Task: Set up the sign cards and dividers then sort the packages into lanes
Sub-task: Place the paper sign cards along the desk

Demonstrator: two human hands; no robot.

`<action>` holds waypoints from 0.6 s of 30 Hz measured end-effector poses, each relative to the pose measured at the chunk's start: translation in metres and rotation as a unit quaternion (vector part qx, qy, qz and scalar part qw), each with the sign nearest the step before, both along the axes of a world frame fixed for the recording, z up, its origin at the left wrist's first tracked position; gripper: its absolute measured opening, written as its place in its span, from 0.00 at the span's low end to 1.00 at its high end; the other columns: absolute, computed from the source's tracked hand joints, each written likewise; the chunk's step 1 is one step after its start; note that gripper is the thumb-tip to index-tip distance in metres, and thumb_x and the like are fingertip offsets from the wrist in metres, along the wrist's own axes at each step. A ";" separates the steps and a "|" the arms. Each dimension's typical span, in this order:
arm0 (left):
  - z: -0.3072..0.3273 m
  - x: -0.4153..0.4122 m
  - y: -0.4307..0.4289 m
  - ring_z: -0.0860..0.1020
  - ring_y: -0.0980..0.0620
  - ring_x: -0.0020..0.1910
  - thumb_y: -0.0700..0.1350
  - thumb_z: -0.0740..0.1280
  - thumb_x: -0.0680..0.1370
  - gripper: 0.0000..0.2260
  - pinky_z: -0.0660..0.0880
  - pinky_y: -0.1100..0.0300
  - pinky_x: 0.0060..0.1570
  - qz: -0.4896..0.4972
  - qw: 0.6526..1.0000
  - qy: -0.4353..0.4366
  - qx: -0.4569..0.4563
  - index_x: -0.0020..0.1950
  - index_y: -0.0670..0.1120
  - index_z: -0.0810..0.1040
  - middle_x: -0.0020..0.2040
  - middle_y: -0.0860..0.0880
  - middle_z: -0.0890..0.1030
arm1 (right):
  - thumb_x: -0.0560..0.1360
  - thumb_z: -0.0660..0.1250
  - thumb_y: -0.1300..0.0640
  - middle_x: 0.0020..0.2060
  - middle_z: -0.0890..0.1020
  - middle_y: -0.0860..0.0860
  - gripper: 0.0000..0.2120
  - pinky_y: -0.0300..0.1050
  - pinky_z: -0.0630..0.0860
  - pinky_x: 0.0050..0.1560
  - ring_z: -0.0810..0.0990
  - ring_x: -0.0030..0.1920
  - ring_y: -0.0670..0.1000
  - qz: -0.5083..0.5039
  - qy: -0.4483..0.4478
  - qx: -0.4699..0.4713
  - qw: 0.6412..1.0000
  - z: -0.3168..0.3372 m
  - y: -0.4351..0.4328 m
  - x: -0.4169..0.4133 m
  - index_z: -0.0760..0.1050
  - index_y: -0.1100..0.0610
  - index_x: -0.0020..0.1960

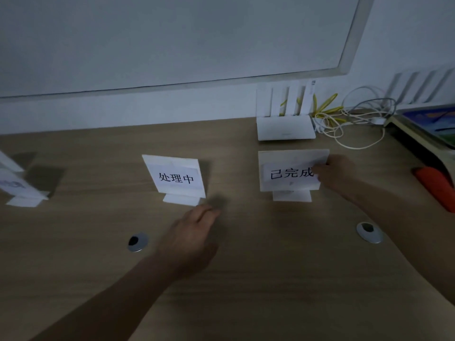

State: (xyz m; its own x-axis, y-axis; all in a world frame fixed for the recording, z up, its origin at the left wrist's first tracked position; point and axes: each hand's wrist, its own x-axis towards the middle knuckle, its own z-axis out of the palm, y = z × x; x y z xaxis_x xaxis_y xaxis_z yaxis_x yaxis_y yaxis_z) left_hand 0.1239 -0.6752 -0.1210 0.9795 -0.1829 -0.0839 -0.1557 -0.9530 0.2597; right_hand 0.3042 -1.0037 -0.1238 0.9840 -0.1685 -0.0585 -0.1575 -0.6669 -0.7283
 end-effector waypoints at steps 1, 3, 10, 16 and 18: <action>-0.001 0.001 -0.002 0.65 0.48 0.74 0.51 0.68 0.76 0.32 0.67 0.53 0.69 0.003 1.000 0.004 0.002 0.79 0.51 0.61 0.78 0.53 0.60 | 0.75 0.68 0.58 0.39 0.84 0.60 0.07 0.54 0.79 0.47 0.82 0.43 0.60 -0.002 0.006 0.002 1.000 -0.003 -0.003 0.000 0.82 0.62 0.43; -0.003 0.002 -0.006 0.65 0.49 0.73 0.51 0.67 0.75 0.32 0.66 0.54 0.69 0.005 1.000 0.010 0.006 0.79 0.52 0.61 0.78 0.53 0.60 | 0.75 0.68 0.59 0.40 0.83 0.60 0.07 0.54 0.79 0.46 0.82 0.43 0.60 -0.006 0.014 0.004 1.000 -0.008 -0.007 0.000 0.82 0.62 0.44; -0.010 0.002 -0.016 0.64 0.49 0.74 0.51 0.65 0.73 0.33 0.66 0.54 0.70 0.002 1.000 0.021 0.003 0.78 0.52 0.61 0.78 0.53 0.59 | 0.76 0.68 0.60 0.38 0.82 0.61 0.07 0.48 0.72 0.42 0.80 0.42 0.60 0.000 0.023 0.007 1.000 -0.024 -0.015 0.002 0.79 0.62 0.40; -0.012 0.000 -0.017 0.63 0.50 0.74 0.51 0.66 0.74 0.33 0.65 0.55 0.70 -0.001 1.000 0.019 0.012 0.79 0.53 0.60 0.78 0.54 0.58 | 0.76 0.69 0.59 0.41 0.82 0.60 0.04 0.56 0.81 0.47 0.82 0.44 0.61 0.010 0.017 0.006 1.000 -0.033 -0.014 0.007 0.78 0.60 0.45; -0.012 -0.001 -0.016 0.63 0.50 0.74 0.50 0.67 0.75 0.33 0.66 0.55 0.70 0.000 1.000 0.011 0.014 0.79 0.53 0.60 0.78 0.53 0.59 | 0.76 0.70 0.58 0.43 0.82 0.60 0.03 0.61 0.82 0.50 0.82 0.46 0.62 0.010 0.017 0.020 1.000 -0.035 -0.014 0.009 0.76 0.57 0.45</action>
